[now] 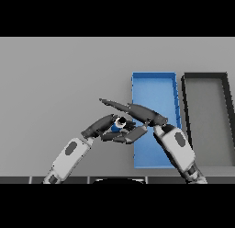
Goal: Pick up the blue pipe and place it into the blue bin.
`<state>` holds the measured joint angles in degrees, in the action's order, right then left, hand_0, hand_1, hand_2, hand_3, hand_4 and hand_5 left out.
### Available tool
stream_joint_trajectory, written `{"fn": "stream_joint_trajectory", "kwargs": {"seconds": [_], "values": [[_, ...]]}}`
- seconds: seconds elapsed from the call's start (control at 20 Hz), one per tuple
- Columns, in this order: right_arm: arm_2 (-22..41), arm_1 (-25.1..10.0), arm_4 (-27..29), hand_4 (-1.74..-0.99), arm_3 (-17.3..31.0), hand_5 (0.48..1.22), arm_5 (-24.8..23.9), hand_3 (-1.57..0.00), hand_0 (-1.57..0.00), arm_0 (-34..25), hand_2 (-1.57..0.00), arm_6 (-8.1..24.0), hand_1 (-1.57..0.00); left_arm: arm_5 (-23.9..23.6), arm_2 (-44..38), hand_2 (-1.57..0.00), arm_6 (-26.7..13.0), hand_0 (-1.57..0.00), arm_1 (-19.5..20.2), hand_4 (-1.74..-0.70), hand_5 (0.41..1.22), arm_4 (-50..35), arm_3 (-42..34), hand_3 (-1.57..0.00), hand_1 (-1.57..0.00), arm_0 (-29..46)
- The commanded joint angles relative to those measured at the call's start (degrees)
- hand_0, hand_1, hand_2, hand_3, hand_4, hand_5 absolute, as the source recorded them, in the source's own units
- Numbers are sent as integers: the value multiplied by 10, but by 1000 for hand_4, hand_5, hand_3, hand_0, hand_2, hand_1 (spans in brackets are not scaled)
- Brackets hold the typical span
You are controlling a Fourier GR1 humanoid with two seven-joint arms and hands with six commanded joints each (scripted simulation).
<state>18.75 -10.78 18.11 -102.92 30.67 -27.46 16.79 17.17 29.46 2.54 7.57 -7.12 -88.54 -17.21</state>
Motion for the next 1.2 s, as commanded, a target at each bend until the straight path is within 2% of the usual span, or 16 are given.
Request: {"fn": "stream_joint_trajectory", "kwargs": {"seconds": [0.0,0.05,0.1,0.15,0.25,0.3,0.35,0.4,0.5,0.55,0.65,0.8,0.95,1.0,1.05,1.15], "values": [[3,4,-4,-1231,10,512,6,1,1,-6,-42,-6,-13,0,0,-1571,-2,-1571,-1,-1723,1221,1,0,-1450,-1571,3],[6,12,-6,-1241,24,516,11,-11,-14,-16,-68,-6,-36,5,-4,-1571,-13,-1571,-4,-1720,1221,-10,-4,-1474,-1571,0],[1,8,0,-1268,31,519,21,-43,-54,-19,-115,-10,-83,14,-3,-1571,-4,-1571,-3,-1717,1221,-10,-1,-1395,-1567,2],[6,15,2,-1308,40,523,24,-106,-138,-31,-193,-1,-166,11,-3,-1367,19,-1496,0,-1630,1221,12,-2,-1150,-1393,-2],[17,24,-4,-1390,44,538,33,-375,-478,-34,-500,-2,-500,-7,8,-875,-21,-993,11,-1587,1221,72,3,-736,-895,-16],[19,27,-2,-1453,46,551,37,-562,-697,-42,-714,-2,-714,-11,11,-796,-19,-879,7,-1611,1221,80,-4,-667,-828,-7],[19,24,12,-1503,47,573,44,-701,-872,-42,-886,-1,-886,-10,6,-845,-12,-895,10,-1637,1221,80,-5,-656,-867,-5],[21,27,26,-1541,44,604,43,-828,-1012,-36,-1023,6,-1023,-10,1,-990,2,-1030,1,-1658,1192,68,-8,-623,-1008,2],[19,34,40,-1492,51,706,27,-1096,-1213,-42,-1220,23,-1220,-6,-11,-1199,0,-1225,-14,-1688,1203,35,-15,-525,-1211,10],[21,45,34,-1475,50,809,19,-1191,-1285,-40,-1290,16,-1290,-4,-8,-1274,3,-1294,-20,-1698,1206,25,-20,-533,-1283,19],[20,46,10,-1458,46,957,15,-1328,-1388,-34,-1391,-11,-1391,0,-15,-1381,4,-1394,-19,-1714,1212,21,-17,-550,-1386,17],[19,48,-25,-1465,34,1086,29,-1446,-1477,-24,-1479,-32,-1479,-2,-10,-1474,12,-1480,-14,-1727,1216,33,-9,-550,-1454,3],[10,67,-25,-1473,37,1152,42,-1507,-1523,-19,-1524,-10,-1524,-3,-7,-1521,14,-1499,-4,-1734,1219,36,-1,-505,-1356,-4],[4,67,-8,-1474,29,1166,47,-1520,-1533,-12,-1533,-6,-1533,2,-4,-1350,25,-1426,-2,-1637,1219,37,-2,-531,-1220,-5],[3,72,-12,-1477,27,1177,50,-1530,-1540,-9,-1541,-9,-1541,8,0,-1242,31,-1407,3,-1544,1219,40,-4,-518,-1190,-4],[0,77,-25,-1480,22,1193,60,-1545,-1551,-3,-1552,-15,-1552,24,0,-819,17,-979,8,-1343,1220,39,-2,-332,-802,-10]]}}
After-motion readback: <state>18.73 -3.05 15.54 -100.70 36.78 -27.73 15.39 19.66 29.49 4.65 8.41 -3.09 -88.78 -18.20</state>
